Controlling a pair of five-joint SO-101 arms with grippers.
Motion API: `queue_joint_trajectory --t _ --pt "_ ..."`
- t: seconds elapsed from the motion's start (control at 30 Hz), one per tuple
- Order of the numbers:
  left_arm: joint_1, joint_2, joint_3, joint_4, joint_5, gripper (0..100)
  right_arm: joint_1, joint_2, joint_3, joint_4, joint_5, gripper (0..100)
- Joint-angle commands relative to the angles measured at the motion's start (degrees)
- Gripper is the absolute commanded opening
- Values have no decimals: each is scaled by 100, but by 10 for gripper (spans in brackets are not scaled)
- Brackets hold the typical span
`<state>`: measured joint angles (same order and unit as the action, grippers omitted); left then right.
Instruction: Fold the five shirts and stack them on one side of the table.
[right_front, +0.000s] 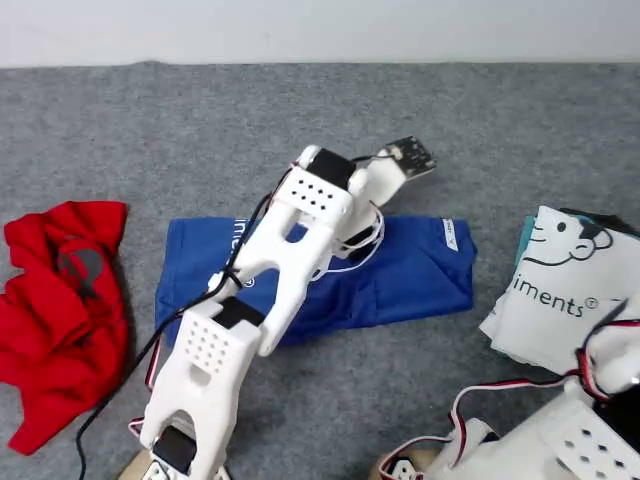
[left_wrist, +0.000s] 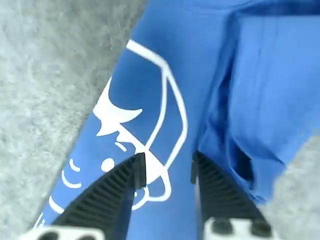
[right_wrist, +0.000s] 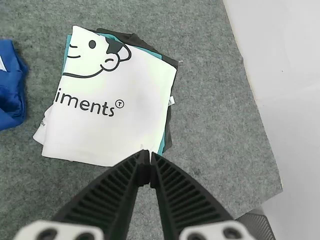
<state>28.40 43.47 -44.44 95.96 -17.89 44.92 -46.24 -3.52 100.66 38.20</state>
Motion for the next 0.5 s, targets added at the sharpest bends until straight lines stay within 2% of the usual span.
queue_joint_trajectory --t 0.0,0.17,0.33,0.47 --pt "237 -88 -787 475 44 139 66 -66 -18 233 53 9" --pt "607 -651 -321 475 44 103 66 -66 -18 233 53 9" --pt "1064 -1644 1420 440 35 100 66 -66 -18 233 53 9" --pt "897 -2004 2492 44 26 100 66 -66 -18 233 44 9"
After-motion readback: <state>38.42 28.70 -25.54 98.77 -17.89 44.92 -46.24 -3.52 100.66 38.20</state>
